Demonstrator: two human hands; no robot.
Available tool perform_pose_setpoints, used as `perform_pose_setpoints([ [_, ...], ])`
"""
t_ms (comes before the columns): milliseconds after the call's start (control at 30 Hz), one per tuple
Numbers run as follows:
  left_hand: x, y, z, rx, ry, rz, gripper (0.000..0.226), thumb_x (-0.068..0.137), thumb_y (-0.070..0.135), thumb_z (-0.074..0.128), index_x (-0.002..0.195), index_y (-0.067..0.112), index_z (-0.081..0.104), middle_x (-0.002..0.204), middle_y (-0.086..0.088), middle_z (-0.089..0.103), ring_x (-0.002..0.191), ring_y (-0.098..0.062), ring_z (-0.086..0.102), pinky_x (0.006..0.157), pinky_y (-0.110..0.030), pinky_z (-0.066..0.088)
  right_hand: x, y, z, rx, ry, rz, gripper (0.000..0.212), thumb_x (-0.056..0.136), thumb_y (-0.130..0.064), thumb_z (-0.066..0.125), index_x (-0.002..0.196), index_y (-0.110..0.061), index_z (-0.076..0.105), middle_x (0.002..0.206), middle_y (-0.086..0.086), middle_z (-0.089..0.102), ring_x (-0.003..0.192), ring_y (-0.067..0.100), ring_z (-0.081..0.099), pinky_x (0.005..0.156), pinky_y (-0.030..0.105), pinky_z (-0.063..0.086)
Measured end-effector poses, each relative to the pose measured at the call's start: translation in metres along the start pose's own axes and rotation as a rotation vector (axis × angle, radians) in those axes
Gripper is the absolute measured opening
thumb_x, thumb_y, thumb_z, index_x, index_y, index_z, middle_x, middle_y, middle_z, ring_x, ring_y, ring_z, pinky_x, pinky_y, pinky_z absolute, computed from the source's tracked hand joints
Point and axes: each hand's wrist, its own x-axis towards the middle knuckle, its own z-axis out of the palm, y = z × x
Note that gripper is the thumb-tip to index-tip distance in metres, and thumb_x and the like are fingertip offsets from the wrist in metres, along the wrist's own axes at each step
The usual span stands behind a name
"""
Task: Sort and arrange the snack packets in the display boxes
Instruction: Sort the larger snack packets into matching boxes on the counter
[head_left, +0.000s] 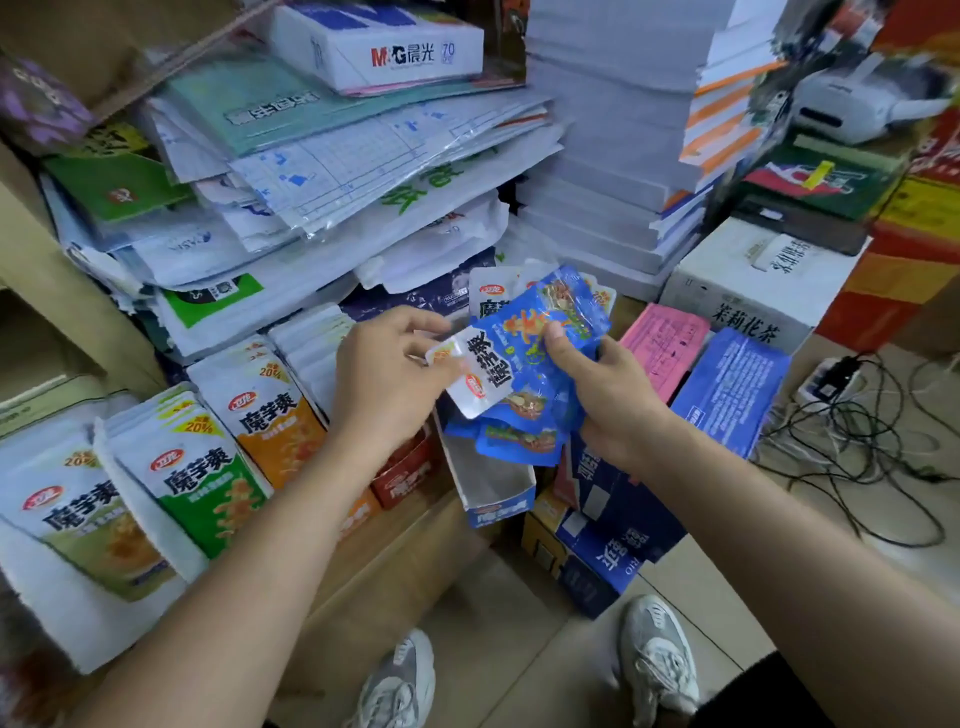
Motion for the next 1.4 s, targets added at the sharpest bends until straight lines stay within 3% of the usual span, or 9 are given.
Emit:
perform_pose_setpoints([
  [233,0.015,-0.003,-0.010,-0.147,0.158,0.009,0.022,0.090,0.021,0.067,0.078,0.040,0.072,0.078,0.009,0.074,0.075,-0.018,0.070,0.074,-0.056,0.059,0.000,0.002,0.003,0.095,0.097,0.118,0.028,0.095,-0.009,0.066,0.121,0.001,0.061,0.110,0.019,0.074,0.089,0.033,0.075,0.066,0.047,0.063],
  [400,0.016,-0.009,-0.002,-0.002,0.258,0.039,0.007,0.092,0.022,0.064,0.086,0.024,0.065,0.082,0.002,0.072,0.076,-0.021,0.070,0.066,-0.048,0.059,-0.001,0.014,0.010,-0.064,0.121,0.014,0.014,0.090,0.000,0.070,0.102,-0.007,0.066,0.106,0.017,0.075,0.092,0.033,0.074,0.076,0.052,0.062],
  [667,0.017,-0.009,-0.012,0.023,0.415,0.205,0.004,0.095,0.022,0.066,0.091,0.021,0.066,0.078,0.008,0.066,0.072,-0.020,0.062,0.069,-0.042,0.051,-0.003,0.014,0.004,-0.167,0.118,-0.062,0.028,0.090,0.001,0.071,0.116,-0.004,0.062,0.105,0.012,0.076,0.092,0.030,0.075,0.074,0.050,0.063],
  [800,0.014,0.001,-0.022,0.052,0.471,0.395,0.007,0.095,0.022,0.067,0.096,0.018,0.072,0.084,0.023,0.065,0.077,0.009,0.061,0.072,-0.017,0.046,-0.004,0.008,0.003,-0.214,0.161,-0.106,0.019,0.092,0.000,0.069,0.094,-0.017,0.061,0.071,-0.010,0.073,0.072,0.015,0.073,0.066,0.043,0.063],
  [900,0.014,0.002,-0.025,0.101,0.403,0.502,0.009,0.095,0.017,0.068,0.099,0.014,0.075,0.092,0.017,0.070,0.089,0.012,0.063,0.082,-0.015,0.049,-0.006,0.005,0.004,-0.201,0.200,-0.107,0.023,0.092,0.001,0.068,0.088,-0.018,0.058,0.069,-0.008,0.072,0.074,0.022,0.073,0.074,0.053,0.061],
  [1000,0.018,-0.005,-0.022,0.188,0.351,0.588,0.011,0.094,0.020,0.069,0.099,0.015,0.078,0.093,0.007,0.074,0.084,-0.009,0.070,0.079,-0.034,0.057,-0.003,0.003,0.004,-0.144,0.238,-0.069,0.020,0.092,0.002,0.065,0.092,-0.017,0.060,0.084,0.006,0.074,0.088,0.038,0.073,0.076,0.062,0.059],
  [1067,0.021,-0.007,-0.018,0.236,0.293,0.633,0.011,0.094,0.024,0.069,0.097,0.019,0.079,0.088,0.007,0.073,0.075,-0.018,0.068,0.070,-0.040,0.055,-0.002,0.001,0.004,-0.100,0.256,-0.043,0.018,0.092,0.001,0.061,0.090,-0.017,0.060,0.080,0.006,0.070,0.085,0.040,0.069,0.076,0.058,0.057],
  [1233,0.033,-0.005,-0.009,0.388,0.108,0.766,0.008,0.092,0.026,0.074,0.094,0.026,0.081,0.086,0.013,0.075,0.071,-0.002,0.060,0.062,-0.036,0.054,-0.005,-0.005,0.003,-0.141,0.189,-0.148,0.018,0.092,0.002,0.059,0.088,-0.016,0.062,0.080,0.003,0.071,0.082,0.033,0.072,0.071,0.052,0.060],
  [1400,0.040,-0.005,-0.007,0.475,0.201,0.926,0.009,0.091,0.022,0.074,0.092,0.026,0.082,0.086,0.010,0.077,0.079,-0.014,0.070,0.059,-0.033,0.053,-0.006,-0.018,-0.004,-0.071,0.157,-0.273,0.025,0.087,0.008,0.060,0.080,-0.016,0.061,0.073,0.003,0.069,0.076,0.033,0.069,0.067,0.045,0.057],
])
